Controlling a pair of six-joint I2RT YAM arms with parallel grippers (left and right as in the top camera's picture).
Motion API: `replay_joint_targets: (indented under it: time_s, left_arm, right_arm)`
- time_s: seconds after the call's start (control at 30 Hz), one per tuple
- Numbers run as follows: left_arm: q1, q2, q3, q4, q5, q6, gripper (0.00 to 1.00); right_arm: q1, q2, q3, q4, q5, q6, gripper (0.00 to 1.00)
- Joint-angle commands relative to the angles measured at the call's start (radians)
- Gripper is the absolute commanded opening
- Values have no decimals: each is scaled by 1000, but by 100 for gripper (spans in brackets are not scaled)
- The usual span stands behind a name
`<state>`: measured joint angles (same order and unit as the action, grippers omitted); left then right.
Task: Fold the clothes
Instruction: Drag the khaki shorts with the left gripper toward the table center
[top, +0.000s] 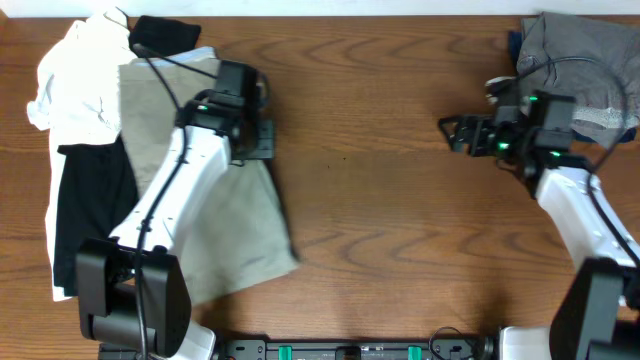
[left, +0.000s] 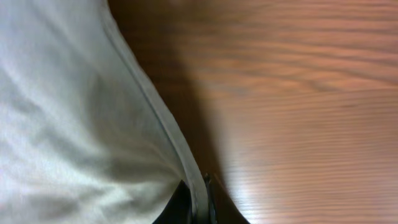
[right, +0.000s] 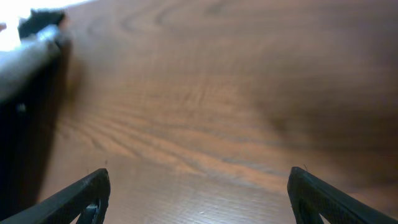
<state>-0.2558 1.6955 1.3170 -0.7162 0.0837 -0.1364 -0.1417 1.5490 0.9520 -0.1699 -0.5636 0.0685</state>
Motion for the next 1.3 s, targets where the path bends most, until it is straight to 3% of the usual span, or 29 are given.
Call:
replay_joint_targets:
  time_s: [0.0, 0.27, 0.47, 0.5, 0.53, 0.6, 0.73, 0.97, 1.1, 1.27]
  left_arm:
    - [-81, 4, 11, 63, 97, -61, 6]
    - [-239, 64, 11, 299, 100, -156, 6]
    - [-297, 151, 11, 578, 100, -232, 6]
    - [-299, 163, 11, 623, 100, -233, 28]
    - [-299, 173, 11, 671, 100, -233, 61]
    - [-291, 174, 11, 721, 99, -231, 100]
    - [-222, 132, 28, 719, 100, -232, 98]
    - [5, 43, 70, 436, 101, -135, 98]
    - [132, 56, 69, 311, 100, -56, 98]
    - [246, 122, 69, 288, 100, 16, 98]
  right_arm:
    - [-43, -78, 17, -10, -40, 13, 89]
    - [-107, -143, 17, -54, -39, 13, 89]
    - [-121, -145, 17, -85, -39, 13, 88]
    - [-121, -145, 17, -89, -39, 13, 88]
    - [-121, -145, 17, -93, -39, 13, 88]
    - [-121, -145, 17, -103, -39, 13, 88]
    - [-119, -145, 17, -127, -40, 13, 88]
    - [-59, -144, 16, -214, -47, -26, 86]
    - [49, -138, 16, -271, 4, -44, 86]
    - [227, -105, 16, -298, 139, -43, 86]
